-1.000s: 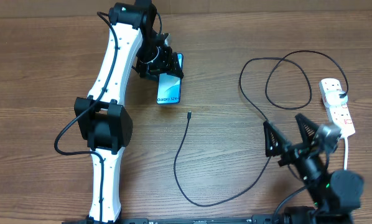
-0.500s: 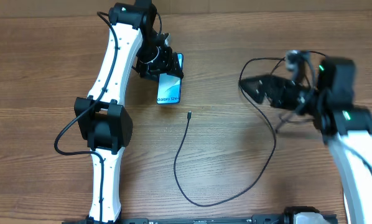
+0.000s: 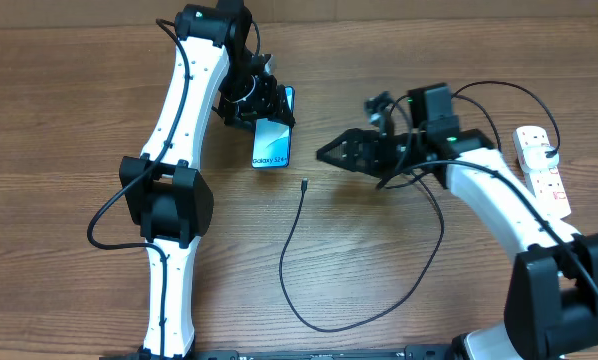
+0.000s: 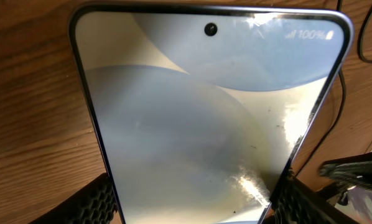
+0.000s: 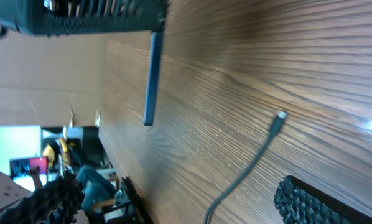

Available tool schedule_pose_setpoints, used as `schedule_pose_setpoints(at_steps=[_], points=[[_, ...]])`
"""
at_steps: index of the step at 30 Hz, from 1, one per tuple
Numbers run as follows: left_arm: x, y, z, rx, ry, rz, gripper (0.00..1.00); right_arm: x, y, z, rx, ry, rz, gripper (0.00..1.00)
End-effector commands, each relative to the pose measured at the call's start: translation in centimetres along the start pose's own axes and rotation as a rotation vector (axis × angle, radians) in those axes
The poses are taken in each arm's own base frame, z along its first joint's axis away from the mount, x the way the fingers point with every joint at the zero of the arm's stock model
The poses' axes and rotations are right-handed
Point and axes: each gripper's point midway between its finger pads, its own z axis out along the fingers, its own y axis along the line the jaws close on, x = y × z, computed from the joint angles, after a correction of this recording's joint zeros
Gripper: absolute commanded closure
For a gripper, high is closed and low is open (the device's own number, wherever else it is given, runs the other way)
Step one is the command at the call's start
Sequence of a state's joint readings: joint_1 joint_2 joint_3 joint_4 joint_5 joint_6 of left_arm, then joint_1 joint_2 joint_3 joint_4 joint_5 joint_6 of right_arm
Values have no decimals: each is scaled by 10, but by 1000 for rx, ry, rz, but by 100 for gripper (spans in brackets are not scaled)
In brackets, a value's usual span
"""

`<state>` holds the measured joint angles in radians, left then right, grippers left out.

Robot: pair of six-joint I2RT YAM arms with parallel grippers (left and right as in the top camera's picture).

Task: Plug charger to phone and switch on socket

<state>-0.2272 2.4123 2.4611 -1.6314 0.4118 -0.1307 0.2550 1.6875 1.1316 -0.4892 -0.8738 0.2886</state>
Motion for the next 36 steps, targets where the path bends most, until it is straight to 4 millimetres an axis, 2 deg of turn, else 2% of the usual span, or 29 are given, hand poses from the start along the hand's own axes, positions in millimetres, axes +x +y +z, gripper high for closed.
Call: schedule_pose_setpoints(at_steps=[1, 5, 9, 14, 22, 25, 26, 32, 36], points=[[4, -11, -14, 21, -24, 29, 36, -1, 4, 17, 26, 5, -47, 0], [9, -16, -12, 19, -6, 33, 36, -1, 11, 34, 38, 0, -73, 0], [14, -24, -8, 18, 13, 50, 37, -9, 16, 44, 49, -40, -25, 0], [20, -37, -2, 14, 32, 65, 37, -15, 22, 48, 28, -63, 8, 0], [26, -55, 5, 27, 44, 64, 38, -17, 16, 53, 25, -65, 101, 1], [25, -56, 6, 29, 41, 59, 38, -20, 14, 57, 19, -71, 112, 12], [25, -56, 6, 31, 42, 59, 38, -20, 12, 58, 19, -72, 114, 19], [25, -59, 6, 47, 41, 62, 38, -26, 19, 58, -8, -89, 99, 45], [24, -60, 5, 49, 36, 64, 37, -29, 21, 57, -17, -99, 117, 50]])
